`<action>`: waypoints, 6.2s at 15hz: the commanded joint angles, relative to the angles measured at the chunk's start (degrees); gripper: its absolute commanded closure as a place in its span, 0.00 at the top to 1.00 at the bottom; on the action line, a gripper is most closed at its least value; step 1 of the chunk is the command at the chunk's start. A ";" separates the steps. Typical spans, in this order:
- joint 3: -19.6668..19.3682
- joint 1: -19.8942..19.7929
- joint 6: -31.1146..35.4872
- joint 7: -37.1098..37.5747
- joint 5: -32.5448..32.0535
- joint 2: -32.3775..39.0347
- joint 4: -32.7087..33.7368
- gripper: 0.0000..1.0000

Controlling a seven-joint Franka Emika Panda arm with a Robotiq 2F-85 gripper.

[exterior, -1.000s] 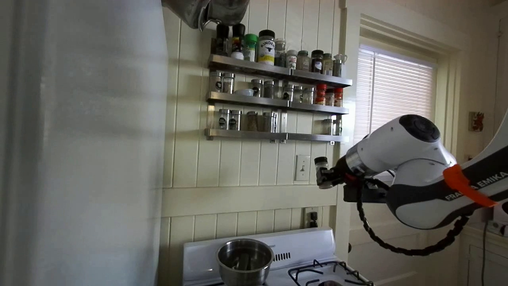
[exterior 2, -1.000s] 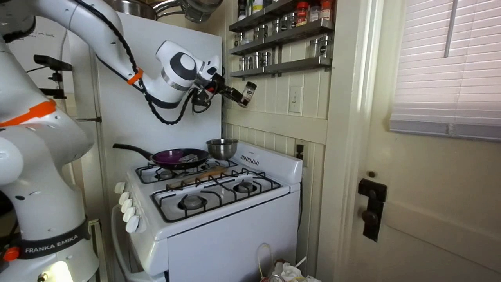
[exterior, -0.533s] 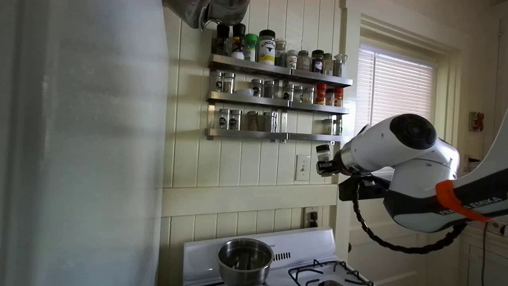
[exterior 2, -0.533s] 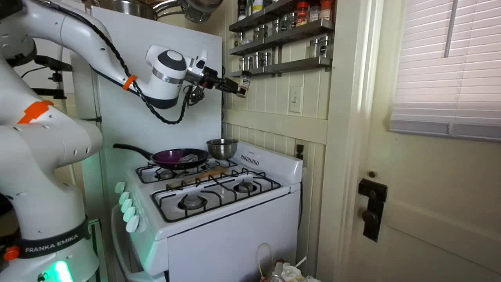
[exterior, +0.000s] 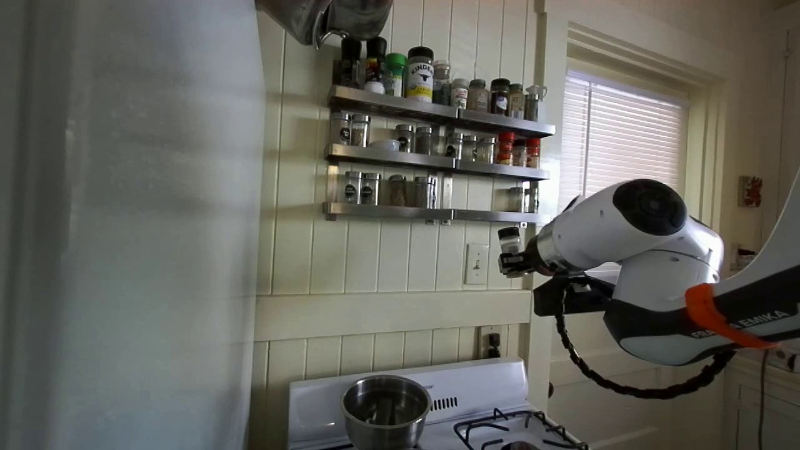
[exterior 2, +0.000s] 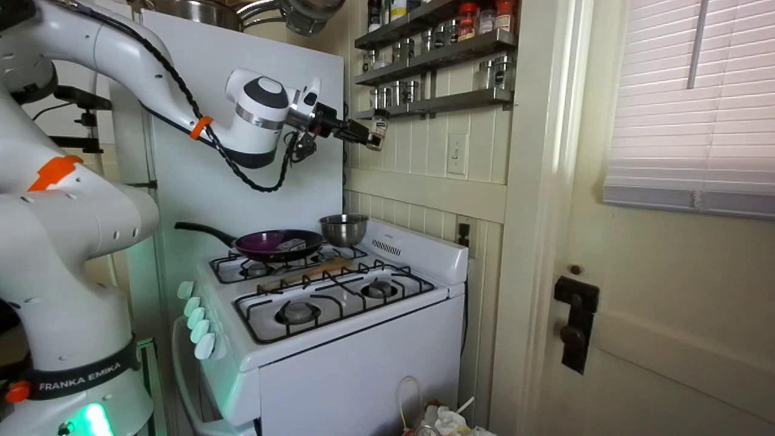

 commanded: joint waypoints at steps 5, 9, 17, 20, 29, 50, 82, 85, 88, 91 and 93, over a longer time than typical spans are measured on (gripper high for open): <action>0.54 -3.09 2.64 2.13 1.49 -2.20 1.21 0.25; 1.69 -7.34 6.19 3.24 3.22 -2.69 4.84 0.25; 10.77 -16.57 9.17 -12.85 28.33 -0.81 10.72 0.25; 11.04 -15.25 9.29 -18.41 33.45 -0.17 9.93 0.50; 20.92 -25.12 15.73 -27.79 49.78 -1.71 14.18 0.25; 11.59 -2.39 19.29 -27.12 56.90 20.10 18.84 0.25; 38.78 -40.19 29.06 -37.33 71.87 6.09 22.66 0.50; 38.77 -40.21 29.06 -37.38 71.87 6.08 22.66 0.50; 38.77 -40.21 29.06 -37.41 71.86 6.07 22.66 0.50; 39.11 -40.83 29.49 -37.20 72.45 5.47 23.07 0.25; 39.77 -41.93 30.38 -36.65 73.10 4.92 23.89 0.25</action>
